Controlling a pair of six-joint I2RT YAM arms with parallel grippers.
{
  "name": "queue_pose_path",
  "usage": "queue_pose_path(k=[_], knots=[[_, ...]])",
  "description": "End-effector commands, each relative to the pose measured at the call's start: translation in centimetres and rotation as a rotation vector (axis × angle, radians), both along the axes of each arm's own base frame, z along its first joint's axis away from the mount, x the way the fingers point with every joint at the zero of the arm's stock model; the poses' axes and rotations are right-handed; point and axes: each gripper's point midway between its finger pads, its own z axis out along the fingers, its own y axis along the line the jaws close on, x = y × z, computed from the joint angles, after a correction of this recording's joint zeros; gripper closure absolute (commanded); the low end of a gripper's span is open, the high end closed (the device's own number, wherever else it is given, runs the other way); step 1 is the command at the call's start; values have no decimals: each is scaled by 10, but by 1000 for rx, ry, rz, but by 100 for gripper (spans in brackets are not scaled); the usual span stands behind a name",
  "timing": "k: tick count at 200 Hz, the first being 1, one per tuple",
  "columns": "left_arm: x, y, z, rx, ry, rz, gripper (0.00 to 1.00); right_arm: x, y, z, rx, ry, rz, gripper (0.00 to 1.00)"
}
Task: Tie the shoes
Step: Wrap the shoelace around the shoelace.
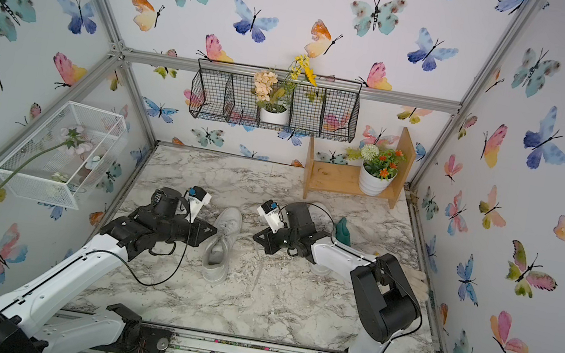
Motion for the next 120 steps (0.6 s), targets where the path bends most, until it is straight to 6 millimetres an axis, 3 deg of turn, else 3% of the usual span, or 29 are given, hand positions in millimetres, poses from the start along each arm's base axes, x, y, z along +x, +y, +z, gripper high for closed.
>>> queue_pose_path(k=[1, 45, 120], knots=[[-10, -14, 0, -19, -4, -56, 100, 1, 8, 24, 44, 4, 8, 98], [-13, -24, -11, -23, 21, -66, 100, -6, 29, 37, 80, 14, 62, 98], [-4, -26, -16, -17, 20, -25, 100, -20, 54, 17, 40, 29, 135, 98]])
